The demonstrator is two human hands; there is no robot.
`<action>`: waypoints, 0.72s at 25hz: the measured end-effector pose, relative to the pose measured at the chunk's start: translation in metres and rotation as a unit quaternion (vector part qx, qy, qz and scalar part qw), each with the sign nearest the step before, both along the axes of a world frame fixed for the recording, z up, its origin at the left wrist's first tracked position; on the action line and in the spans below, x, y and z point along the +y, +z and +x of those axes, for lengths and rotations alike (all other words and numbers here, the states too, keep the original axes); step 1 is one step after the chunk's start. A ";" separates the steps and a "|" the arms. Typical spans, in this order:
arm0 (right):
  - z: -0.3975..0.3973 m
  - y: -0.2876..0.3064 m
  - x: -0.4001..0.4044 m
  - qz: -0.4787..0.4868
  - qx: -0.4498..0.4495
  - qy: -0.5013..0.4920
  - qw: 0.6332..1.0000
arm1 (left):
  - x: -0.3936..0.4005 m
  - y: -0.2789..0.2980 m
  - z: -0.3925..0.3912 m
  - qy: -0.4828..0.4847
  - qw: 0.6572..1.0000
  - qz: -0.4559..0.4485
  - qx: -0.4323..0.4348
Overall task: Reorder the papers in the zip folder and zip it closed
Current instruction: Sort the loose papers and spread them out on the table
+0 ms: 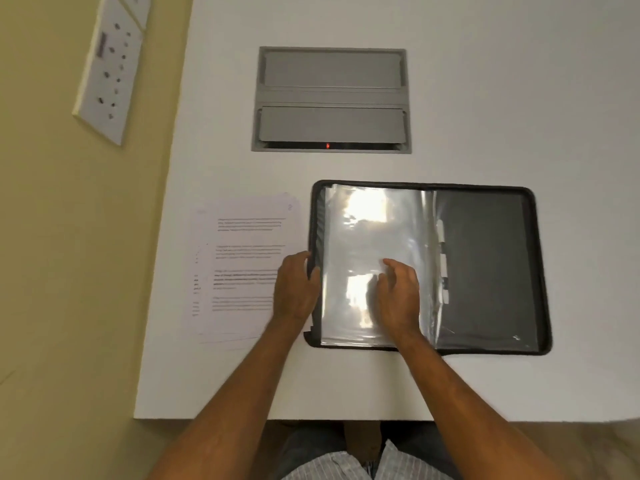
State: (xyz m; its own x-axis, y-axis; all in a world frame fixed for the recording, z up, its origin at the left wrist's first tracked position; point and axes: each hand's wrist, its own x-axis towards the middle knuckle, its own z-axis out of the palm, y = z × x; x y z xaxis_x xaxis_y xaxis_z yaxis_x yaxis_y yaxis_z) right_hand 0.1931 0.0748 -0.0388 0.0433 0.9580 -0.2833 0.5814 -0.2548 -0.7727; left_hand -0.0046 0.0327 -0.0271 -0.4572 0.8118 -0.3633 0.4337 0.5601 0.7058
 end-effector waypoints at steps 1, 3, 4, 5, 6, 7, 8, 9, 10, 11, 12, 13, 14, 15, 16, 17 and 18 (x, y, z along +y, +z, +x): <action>0.018 -0.001 0.003 0.013 -0.017 -0.010 1.000 | 0.008 -0.001 0.011 -0.007 1.000 -0.012 -0.004; 0.048 0.000 0.007 0.031 -0.040 -0.017 0.999 | 0.019 -0.005 0.024 -0.020 0.999 -0.037 0.011; 0.062 0.002 0.009 0.035 -0.048 -0.024 0.998 | 0.023 -0.008 0.028 -0.025 0.998 -0.048 0.027; 0.076 0.002 0.011 0.036 -0.053 -0.038 0.997 | 0.026 -0.009 0.030 -0.026 0.997 -0.062 0.043; 0.092 0.003 0.014 0.036 -0.061 -0.058 0.996 | 0.029 -0.009 0.033 -0.026 0.995 -0.073 0.057; 0.107 0.002 0.016 0.032 -0.071 -0.075 0.994 | 0.031 -0.009 0.035 -0.019 0.994 -0.085 0.069; 0.120 0.002 0.020 0.025 -0.087 -0.087 0.992 | 0.034 -0.008 0.037 -0.007 0.992 -0.097 0.079; 0.133 0.002 0.024 0.016 -0.105 -0.097 0.990 | 0.036 -0.007 0.040 0.008 0.990 -0.113 0.085; 0.145 0.002 0.027 0.007 -0.124 -0.102 0.987 | 0.039 -0.004 0.043 0.021 0.988 -0.128 0.088; 0.157 0.001 0.031 0.000 -0.141 -0.107 0.984 | 0.042 -0.003 0.047 0.029 0.985 -0.141 0.091; 0.168 0.000 0.035 -0.009 -0.158 -0.114 0.981 | 0.045 -0.002 0.050 0.036 0.983 -0.155 0.094; 0.178 -0.001 0.039 -0.019 -0.176 -0.126 0.976 | 0.049 -0.001 0.051 0.048 0.980 -0.166 0.097; 0.188 -0.002 0.044 -0.029 -0.195 -0.140 0.970 | 0.054 0.000 0.052 0.065 0.978 -0.175 0.096; 0.199 -0.005 0.048 -0.042 -0.212 -0.149 0.965 | 0.059 0.001 0.053 0.087 0.975 -0.183 0.094; 0.210 -0.008 0.051 -0.058 -0.223 -0.156 0.961 | 0.063 0.001 0.053 0.108 0.971 -0.193 0.091; 0.219 -0.011 0.055 -0.075 -0.222 -0.162 0.959 | 0.068 0.001 0.053 0.127 0.967 -0.202 0.089; 0.226 -0.013 0.059 -0.093 -0.216 -0.166 0.958 | 0.072 0.001 0.052 0.141 0.964 -0.210 0.087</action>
